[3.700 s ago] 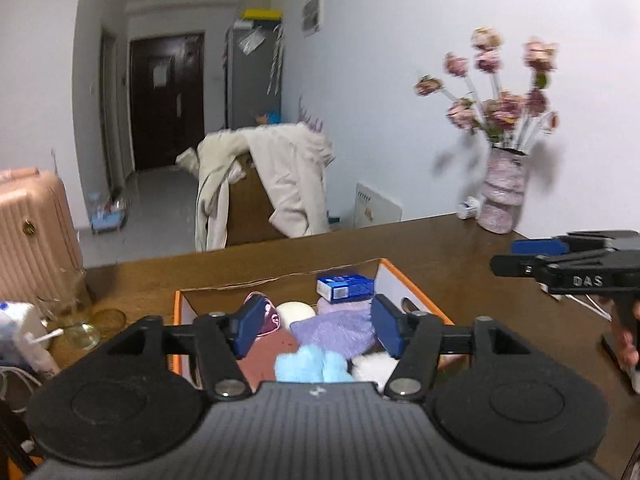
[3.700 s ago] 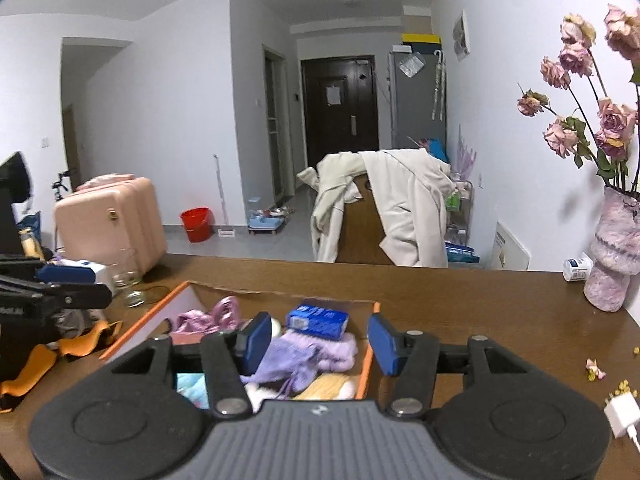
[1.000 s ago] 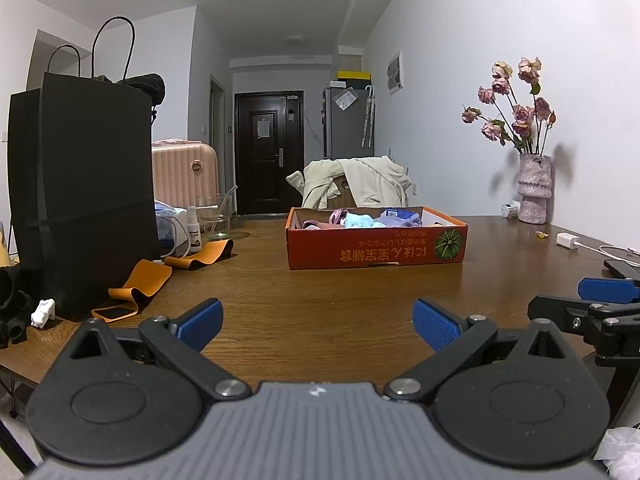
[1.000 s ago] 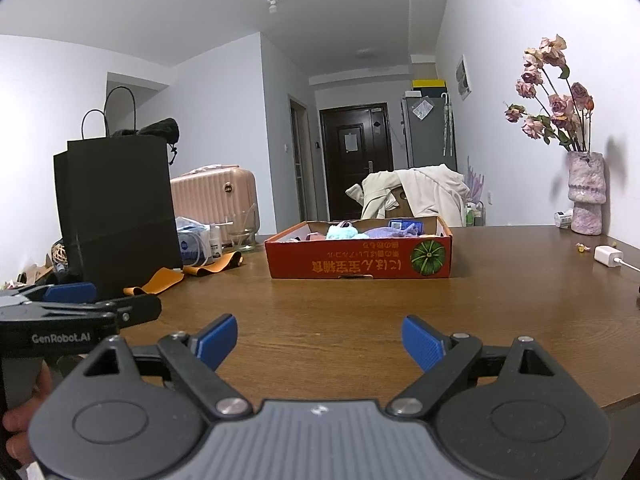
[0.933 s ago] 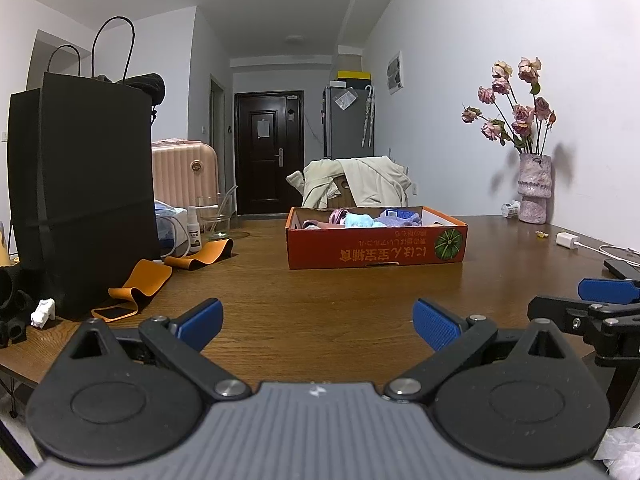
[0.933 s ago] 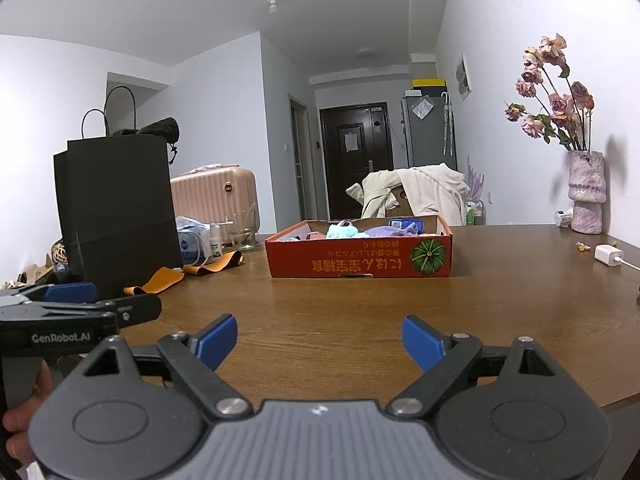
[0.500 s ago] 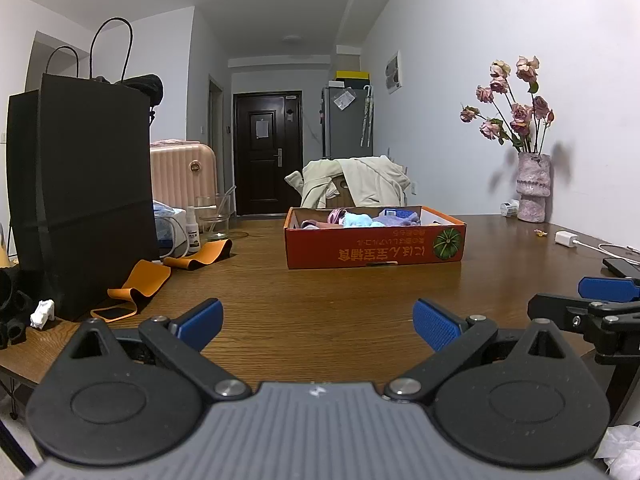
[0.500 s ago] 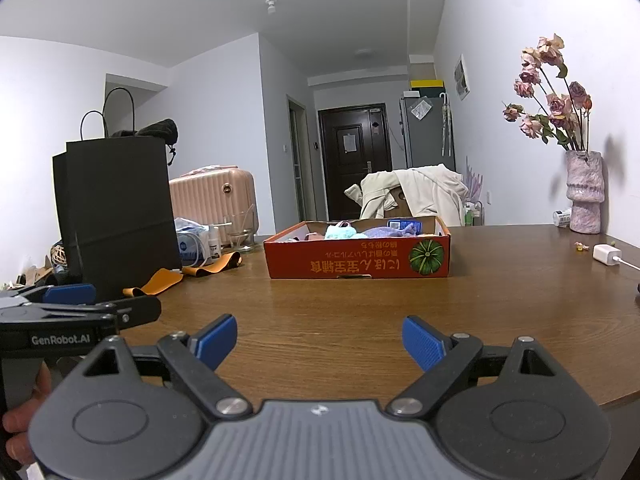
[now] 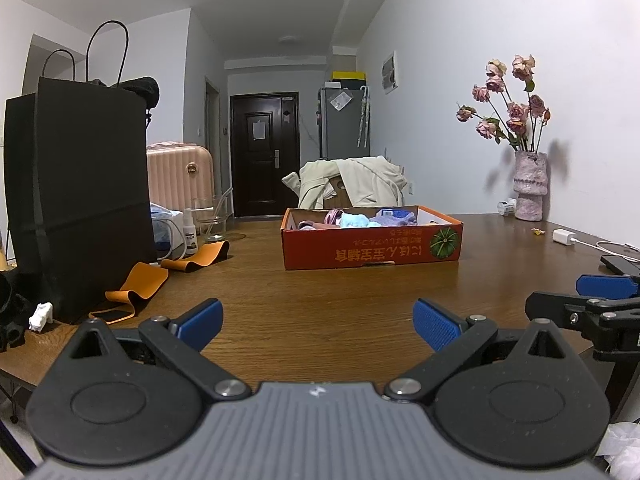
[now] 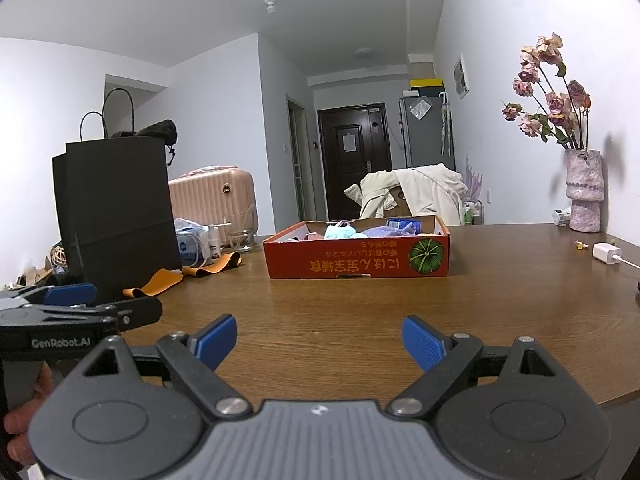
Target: Organize soft objects
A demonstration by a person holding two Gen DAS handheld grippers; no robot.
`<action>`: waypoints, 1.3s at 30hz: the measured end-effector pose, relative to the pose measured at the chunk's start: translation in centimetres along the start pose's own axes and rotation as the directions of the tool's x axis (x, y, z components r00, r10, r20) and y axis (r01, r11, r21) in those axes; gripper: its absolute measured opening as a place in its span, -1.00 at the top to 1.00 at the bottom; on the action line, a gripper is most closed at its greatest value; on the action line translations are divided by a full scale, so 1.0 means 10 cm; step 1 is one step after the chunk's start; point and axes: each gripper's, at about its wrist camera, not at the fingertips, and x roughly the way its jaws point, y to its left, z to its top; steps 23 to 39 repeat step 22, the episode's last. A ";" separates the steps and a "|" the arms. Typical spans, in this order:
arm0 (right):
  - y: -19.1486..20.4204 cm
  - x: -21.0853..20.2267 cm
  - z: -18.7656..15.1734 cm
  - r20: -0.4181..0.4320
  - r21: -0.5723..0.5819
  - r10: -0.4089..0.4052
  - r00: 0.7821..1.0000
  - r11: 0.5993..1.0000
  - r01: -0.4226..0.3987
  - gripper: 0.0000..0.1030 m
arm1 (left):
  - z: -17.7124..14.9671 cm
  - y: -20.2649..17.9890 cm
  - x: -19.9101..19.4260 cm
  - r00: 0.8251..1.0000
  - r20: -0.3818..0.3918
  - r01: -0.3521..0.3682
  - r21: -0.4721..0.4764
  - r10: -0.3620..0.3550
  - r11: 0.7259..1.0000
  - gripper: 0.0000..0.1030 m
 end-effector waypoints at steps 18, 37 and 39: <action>0.00 -0.03 -0.01 0.009 0.002 -0.008 1.000 1.000 0.008 -0.75 | 0.01 0.00 -0.03 0.999 0.031 0.008 0.014 -0.009 1.000 -1.00; 0.00 -0.03 -0.01 0.009 0.003 -0.009 1.000 1.000 0.009 -0.75 | 0.02 0.01 -0.05 0.999 0.046 0.014 0.008 -0.014 1.000 -1.00; 0.00 -0.03 -0.01 0.009 0.003 -0.009 1.000 1.000 0.009 -0.75 | 0.02 0.01 -0.05 0.999 0.046 0.014 0.008 -0.014 1.000 -1.00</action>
